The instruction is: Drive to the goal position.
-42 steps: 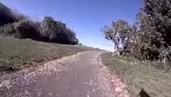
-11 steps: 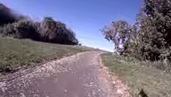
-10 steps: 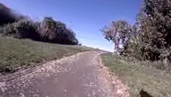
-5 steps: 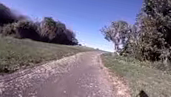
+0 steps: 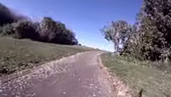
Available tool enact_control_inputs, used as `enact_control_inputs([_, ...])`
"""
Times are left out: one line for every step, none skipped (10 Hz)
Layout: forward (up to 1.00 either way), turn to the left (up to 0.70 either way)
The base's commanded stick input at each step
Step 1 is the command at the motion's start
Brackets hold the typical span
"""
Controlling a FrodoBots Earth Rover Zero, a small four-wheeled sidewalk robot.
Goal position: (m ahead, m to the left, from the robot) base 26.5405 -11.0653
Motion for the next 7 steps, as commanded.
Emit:
enact_control_inputs([0.15, 0.0])
enact_control_inputs([0.59, 0.0])
enact_control_inputs([1.0, 0.0])
enact_control_inputs([1.0, 0.0])
enact_control_inputs([1.0, 0.0])
enact_control_inputs([1.0, 0.0])
enact_control_inputs([1.0, 0.0])
